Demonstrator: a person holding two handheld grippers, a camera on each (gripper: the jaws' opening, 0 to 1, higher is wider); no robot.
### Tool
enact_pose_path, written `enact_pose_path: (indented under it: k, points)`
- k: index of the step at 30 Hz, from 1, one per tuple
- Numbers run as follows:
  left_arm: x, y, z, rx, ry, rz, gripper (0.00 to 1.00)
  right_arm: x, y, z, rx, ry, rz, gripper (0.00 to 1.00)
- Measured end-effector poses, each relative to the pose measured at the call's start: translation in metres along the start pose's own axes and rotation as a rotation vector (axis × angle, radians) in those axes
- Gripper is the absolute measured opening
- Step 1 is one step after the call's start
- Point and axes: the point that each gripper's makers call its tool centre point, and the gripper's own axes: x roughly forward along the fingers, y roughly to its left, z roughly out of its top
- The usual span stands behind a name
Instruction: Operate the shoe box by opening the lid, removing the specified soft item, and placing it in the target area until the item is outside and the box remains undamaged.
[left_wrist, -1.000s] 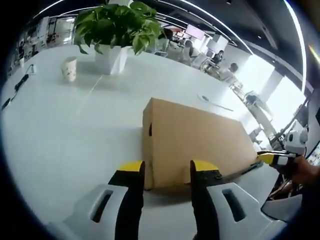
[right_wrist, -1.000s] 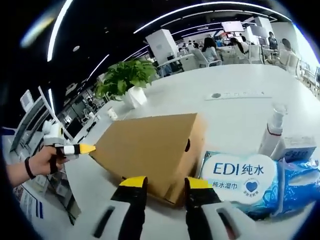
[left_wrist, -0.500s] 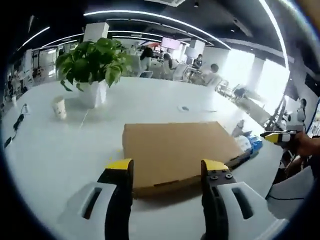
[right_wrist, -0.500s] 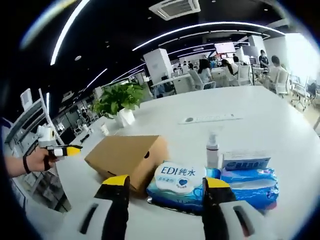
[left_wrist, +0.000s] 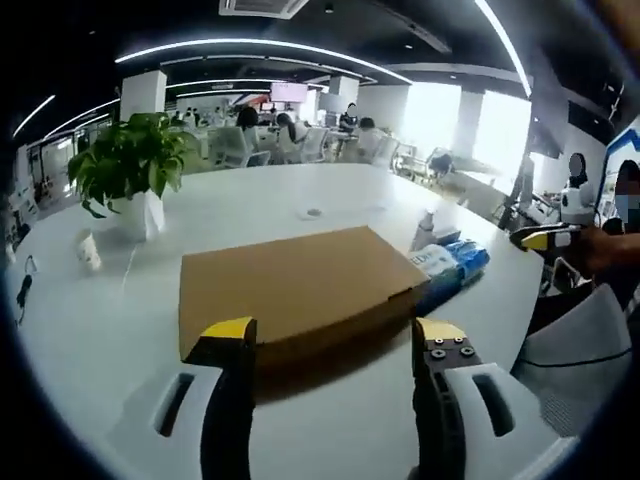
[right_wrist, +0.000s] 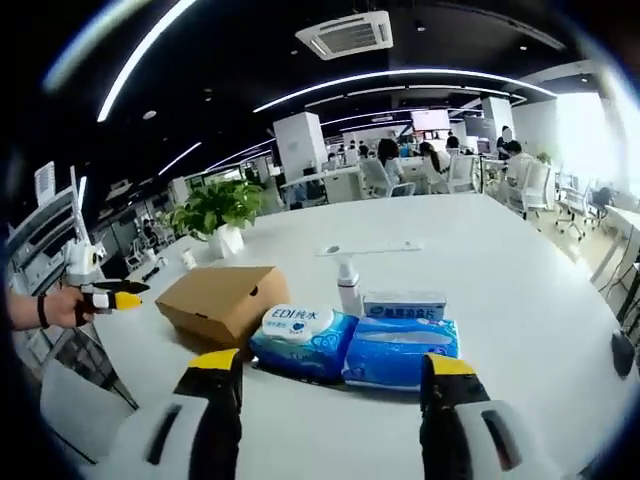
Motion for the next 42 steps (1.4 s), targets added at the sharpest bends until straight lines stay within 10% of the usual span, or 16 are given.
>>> enact_pose_path:
  k: [42]
  points:
    - [-0.012,0.002,-0.021,-0.043,0.038,0.028,0.68,-0.016,-0.007,-0.022,0.006,0.035,-0.03,0.78]
